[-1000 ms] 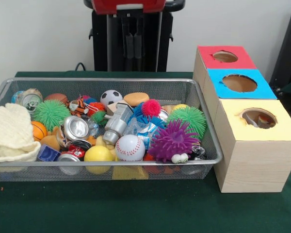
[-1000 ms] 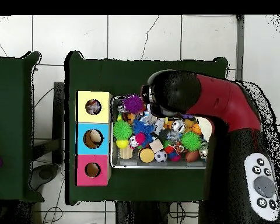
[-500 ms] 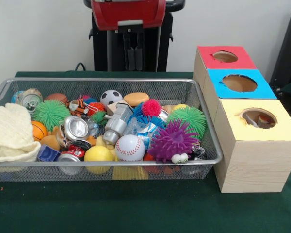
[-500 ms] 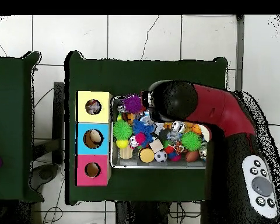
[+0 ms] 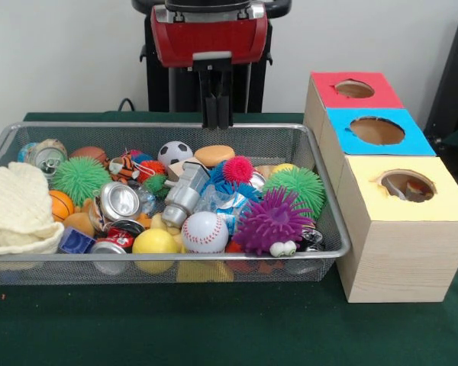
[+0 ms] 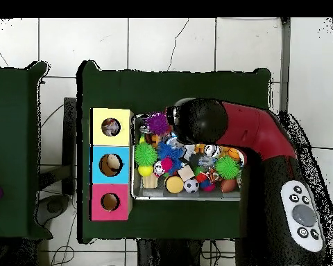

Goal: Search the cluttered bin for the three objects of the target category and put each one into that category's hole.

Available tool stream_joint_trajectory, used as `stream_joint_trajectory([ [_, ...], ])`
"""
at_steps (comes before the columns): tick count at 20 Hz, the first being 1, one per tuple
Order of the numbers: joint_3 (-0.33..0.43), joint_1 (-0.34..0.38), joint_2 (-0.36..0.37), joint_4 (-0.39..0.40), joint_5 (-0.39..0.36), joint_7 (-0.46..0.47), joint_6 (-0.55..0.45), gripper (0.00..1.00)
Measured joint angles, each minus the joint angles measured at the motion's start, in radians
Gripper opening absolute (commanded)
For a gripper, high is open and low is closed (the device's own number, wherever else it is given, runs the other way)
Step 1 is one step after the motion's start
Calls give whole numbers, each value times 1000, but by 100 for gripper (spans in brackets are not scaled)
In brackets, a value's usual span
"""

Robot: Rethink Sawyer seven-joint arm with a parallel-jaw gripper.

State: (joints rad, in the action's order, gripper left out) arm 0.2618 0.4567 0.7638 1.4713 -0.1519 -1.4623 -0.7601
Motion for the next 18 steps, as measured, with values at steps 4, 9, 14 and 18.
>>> stream_joint_trajectory([
  [4,4,0,-4,4,-3,0,26,0],
  [9,17,0,-14,11,-6,0,65,0],
  [14,29,0,-21,39,-9,0,85,0],
  [18,30,0,-23,61,-10,0,89,0],
])
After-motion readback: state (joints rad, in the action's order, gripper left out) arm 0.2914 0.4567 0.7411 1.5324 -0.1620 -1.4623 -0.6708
